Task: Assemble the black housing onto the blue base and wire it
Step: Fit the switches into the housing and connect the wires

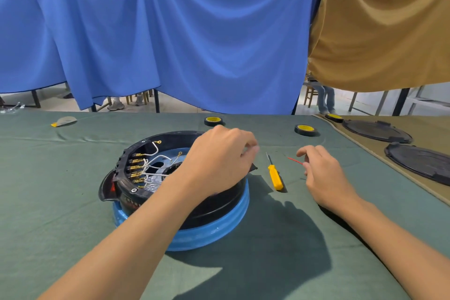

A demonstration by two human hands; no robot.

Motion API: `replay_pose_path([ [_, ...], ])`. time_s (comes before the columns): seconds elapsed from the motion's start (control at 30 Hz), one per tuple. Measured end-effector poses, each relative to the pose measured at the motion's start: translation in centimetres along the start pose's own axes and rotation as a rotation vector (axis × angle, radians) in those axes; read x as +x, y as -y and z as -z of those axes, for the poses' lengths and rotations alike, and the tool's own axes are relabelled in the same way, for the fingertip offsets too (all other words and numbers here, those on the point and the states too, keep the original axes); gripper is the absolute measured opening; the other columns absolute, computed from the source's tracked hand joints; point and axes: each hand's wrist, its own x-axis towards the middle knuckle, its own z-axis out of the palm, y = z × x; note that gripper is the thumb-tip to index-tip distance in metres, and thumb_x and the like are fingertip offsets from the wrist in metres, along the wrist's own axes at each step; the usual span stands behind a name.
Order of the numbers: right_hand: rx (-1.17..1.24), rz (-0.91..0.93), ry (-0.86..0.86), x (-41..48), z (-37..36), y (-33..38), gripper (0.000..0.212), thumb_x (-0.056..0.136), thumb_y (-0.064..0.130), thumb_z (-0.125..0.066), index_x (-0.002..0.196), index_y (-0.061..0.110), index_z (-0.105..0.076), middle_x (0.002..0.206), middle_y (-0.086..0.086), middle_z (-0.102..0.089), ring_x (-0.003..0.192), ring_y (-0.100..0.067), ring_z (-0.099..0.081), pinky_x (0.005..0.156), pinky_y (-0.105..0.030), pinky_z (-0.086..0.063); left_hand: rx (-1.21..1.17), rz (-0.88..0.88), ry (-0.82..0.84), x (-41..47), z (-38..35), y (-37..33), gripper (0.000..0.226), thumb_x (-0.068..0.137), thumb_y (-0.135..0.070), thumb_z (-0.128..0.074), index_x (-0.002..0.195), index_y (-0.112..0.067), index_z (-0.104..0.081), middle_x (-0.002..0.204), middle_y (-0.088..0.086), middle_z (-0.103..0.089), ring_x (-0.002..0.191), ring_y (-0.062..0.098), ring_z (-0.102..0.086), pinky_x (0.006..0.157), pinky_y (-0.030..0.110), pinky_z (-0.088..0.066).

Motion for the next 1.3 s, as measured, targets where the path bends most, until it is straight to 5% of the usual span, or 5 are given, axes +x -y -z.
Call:
replay_pose_path([
  [0.13, 0.419, -0.039, -0.021, -0.3, 1.6, 3.4, 0.024, 0.090, -0.001, -0.060, 0.106, 0.016, -0.059, 0.083, -0.003, -0.063, 0.062, -0.012, -0.064, 0.060, -0.016, -0.048, -0.120, 0.038, -0.011, 0.4, 2.0, 1.1, 0.020, 0.097, -0.029, -0.056, 0.109, -0.024, -0.071, 0.102, -0.007, -0.073, 0.098, 0.014, -0.063, 0.090, 0.039, -0.052],
  [0.37, 1.021, -0.025, 0.156, 0.6, 4.6, 9.3, 0.024, 0.084, -0.005, -0.068, 0.104, 0.007, -0.067, 0.075, -0.007, -0.072, 0.063, -0.018, -0.069, 0.058, -0.020, -0.053, -0.214, 0.014, 0.108, 0.4, 3.7, 2.1, 0.024, 0.090, -0.040, -0.066, 0.113, -0.035, -0.071, 0.106, -0.004, -0.072, 0.095, 0.007, -0.065, 0.090, 0.037, -0.053],
  [0.57, 1.066, 0.034, 0.254, 2.7, 5.4, 11.7, 0.020, 0.082, 0.000, -0.071, 0.101, 0.008, -0.068, 0.078, -0.008, -0.073, 0.066, -0.019, -0.070, 0.060, -0.021, -0.054, -0.216, 0.004, -0.006, 0.6, 4.0, 3.2, 0.012, 0.091, -0.026, -0.067, 0.092, -0.029, -0.079, 0.064, -0.016, -0.066, 0.062, -0.001, -0.057, 0.064, 0.032, -0.048],
  [0.93, 0.836, 0.009, 0.302, 4.7, 3.5, 10.9, 0.010, 0.083, -0.003, -0.070, 0.085, 0.007, -0.073, 0.078, -0.013, -0.075, 0.068, -0.022, -0.072, 0.061, -0.023, -0.056, -0.098, 0.245, 0.073, 0.2, 4.0, 8.3, 0.017, 0.094, -0.023, -0.063, 0.081, -0.030, -0.072, 0.071, -0.017, -0.070, 0.079, 0.011, -0.066, 0.078, 0.040, -0.056],
  [1.3, 0.917, 0.032, 0.347, 3.4, 1.5, 12.8, 0.027, 0.090, -0.002, -0.063, 0.116, 0.006, -0.063, 0.083, -0.005, -0.077, 0.075, -0.020, -0.075, 0.064, -0.022, -0.058, -0.135, 0.075, 0.056, 0.5, 2.8, 5.3, 0.016, 0.094, -0.035, -0.062, 0.095, -0.027, -0.076, 0.082, -0.003, -0.071, 0.087, 0.018, -0.063, 0.078, 0.042, -0.054],
])
